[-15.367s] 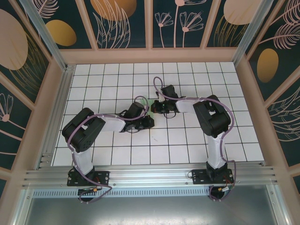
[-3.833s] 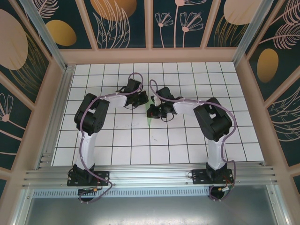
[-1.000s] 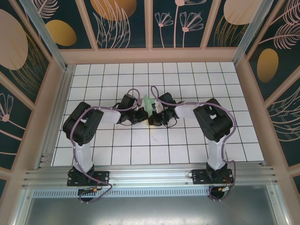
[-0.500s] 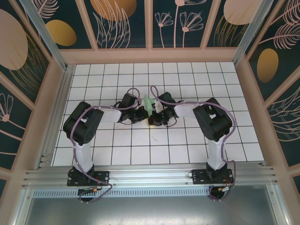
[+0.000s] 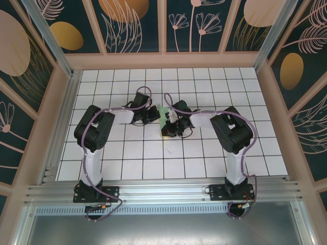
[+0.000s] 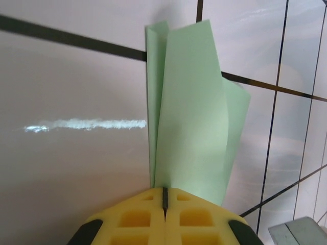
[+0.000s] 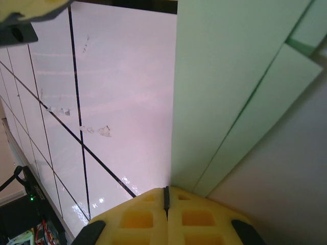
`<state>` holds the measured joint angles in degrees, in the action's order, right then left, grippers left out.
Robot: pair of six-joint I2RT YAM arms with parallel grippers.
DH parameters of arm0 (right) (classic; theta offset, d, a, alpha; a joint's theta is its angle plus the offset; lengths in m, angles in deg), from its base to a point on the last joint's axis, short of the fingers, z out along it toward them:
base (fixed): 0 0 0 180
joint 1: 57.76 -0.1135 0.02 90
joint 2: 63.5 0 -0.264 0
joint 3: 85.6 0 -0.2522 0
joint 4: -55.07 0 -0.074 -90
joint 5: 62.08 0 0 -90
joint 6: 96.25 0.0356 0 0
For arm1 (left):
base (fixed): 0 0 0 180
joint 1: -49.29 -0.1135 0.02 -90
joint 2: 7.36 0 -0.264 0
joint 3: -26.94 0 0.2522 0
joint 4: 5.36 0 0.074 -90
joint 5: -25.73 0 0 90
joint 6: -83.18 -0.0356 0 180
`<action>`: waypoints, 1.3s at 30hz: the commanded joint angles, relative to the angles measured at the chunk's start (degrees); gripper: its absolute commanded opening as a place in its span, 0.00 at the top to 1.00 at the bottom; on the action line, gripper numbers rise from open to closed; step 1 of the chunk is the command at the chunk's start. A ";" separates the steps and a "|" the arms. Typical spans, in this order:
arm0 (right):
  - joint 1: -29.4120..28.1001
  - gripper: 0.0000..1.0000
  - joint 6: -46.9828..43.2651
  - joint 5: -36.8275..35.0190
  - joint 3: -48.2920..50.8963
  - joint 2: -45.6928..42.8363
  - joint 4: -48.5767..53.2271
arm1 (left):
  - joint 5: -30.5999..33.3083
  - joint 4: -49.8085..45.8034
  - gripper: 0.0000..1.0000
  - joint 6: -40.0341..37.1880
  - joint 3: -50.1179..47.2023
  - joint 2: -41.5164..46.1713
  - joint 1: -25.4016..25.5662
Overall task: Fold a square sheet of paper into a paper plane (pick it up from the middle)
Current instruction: Fold the wing for the fifth time at the center of the table.
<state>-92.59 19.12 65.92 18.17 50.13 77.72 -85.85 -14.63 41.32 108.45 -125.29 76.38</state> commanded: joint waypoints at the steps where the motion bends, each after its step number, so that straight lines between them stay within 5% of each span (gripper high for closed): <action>1: -1.37 1.00 -1.26 -7.50 4.13 5.04 10.11 | 7.04 -2.56 0.93 -2.16 3.43 -2.88 -1.25; 11: -1.77 1.00 -1.27 -8.12 4.82 5.08 10.01 | 11.87 -7.82 0.91 -3.38 9.95 -6.12 -1.76; 39: -2.30 1.00 -1.19 -7.49 6.11 3.42 8.92 | 10.97 -12.84 0.90 -7.71 26.31 -12.86 -7.16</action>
<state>-92.81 19.14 65.44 19.94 49.38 75.22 -79.84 -27.53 36.01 132.66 -137.98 72.25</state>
